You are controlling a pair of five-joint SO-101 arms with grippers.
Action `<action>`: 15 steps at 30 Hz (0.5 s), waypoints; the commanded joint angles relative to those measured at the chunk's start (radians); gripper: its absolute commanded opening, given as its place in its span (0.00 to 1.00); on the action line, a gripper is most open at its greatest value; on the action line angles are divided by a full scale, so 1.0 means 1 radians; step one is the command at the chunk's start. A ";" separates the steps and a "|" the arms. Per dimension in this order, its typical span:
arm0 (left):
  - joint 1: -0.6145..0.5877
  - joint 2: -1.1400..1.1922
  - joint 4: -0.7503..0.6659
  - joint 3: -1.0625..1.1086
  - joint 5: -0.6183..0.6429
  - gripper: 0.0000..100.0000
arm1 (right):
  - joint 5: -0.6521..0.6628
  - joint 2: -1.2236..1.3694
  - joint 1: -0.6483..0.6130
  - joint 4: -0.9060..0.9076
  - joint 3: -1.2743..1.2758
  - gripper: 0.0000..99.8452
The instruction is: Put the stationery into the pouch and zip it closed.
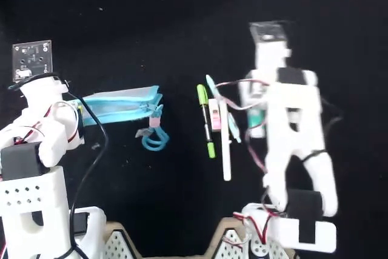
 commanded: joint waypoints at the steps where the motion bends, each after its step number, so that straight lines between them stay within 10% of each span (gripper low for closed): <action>1: -0.008 0.003 -0.002 0.030 -0.006 0.03 | 0.121 0.082 0.126 0.002 -0.054 0.01; 15: -0.007 0.003 -0.002 0.030 -0.006 0.03 | 0.373 0.549 0.267 0.222 -0.320 0.17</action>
